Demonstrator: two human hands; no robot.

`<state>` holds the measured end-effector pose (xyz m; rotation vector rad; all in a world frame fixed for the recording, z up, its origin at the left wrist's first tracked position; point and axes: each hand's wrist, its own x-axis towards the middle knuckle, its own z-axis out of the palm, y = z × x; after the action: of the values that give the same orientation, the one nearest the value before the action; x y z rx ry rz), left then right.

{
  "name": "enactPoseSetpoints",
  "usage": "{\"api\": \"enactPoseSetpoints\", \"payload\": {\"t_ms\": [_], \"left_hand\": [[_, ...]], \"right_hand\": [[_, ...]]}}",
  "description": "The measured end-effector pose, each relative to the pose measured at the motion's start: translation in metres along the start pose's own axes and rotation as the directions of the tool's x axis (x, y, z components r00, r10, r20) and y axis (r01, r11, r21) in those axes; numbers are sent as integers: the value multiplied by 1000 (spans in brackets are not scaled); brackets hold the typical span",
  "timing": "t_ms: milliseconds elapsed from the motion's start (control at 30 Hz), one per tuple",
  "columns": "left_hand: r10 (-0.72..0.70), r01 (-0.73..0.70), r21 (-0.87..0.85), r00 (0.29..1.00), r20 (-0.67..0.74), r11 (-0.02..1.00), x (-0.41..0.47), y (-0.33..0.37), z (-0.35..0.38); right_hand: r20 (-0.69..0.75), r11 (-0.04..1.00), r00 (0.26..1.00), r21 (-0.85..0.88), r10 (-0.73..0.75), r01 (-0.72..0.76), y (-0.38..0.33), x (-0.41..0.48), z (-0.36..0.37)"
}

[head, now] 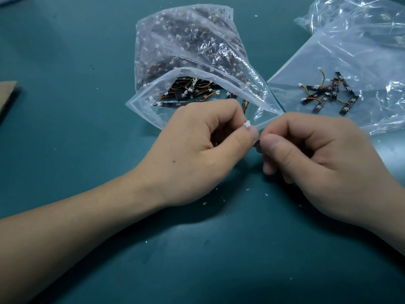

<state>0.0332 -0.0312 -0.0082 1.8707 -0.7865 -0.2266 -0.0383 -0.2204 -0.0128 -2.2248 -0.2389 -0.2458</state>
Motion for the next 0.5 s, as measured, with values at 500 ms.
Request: {"api": "enactPoseSetpoints", "payload": {"t_ms": [500], "left_hand": [[-42, 54, -148, 996, 81, 987, 5, -2, -3]], "right_hand": [[107, 989, 993, 131, 49, -63, 0, 1, -2]]}}
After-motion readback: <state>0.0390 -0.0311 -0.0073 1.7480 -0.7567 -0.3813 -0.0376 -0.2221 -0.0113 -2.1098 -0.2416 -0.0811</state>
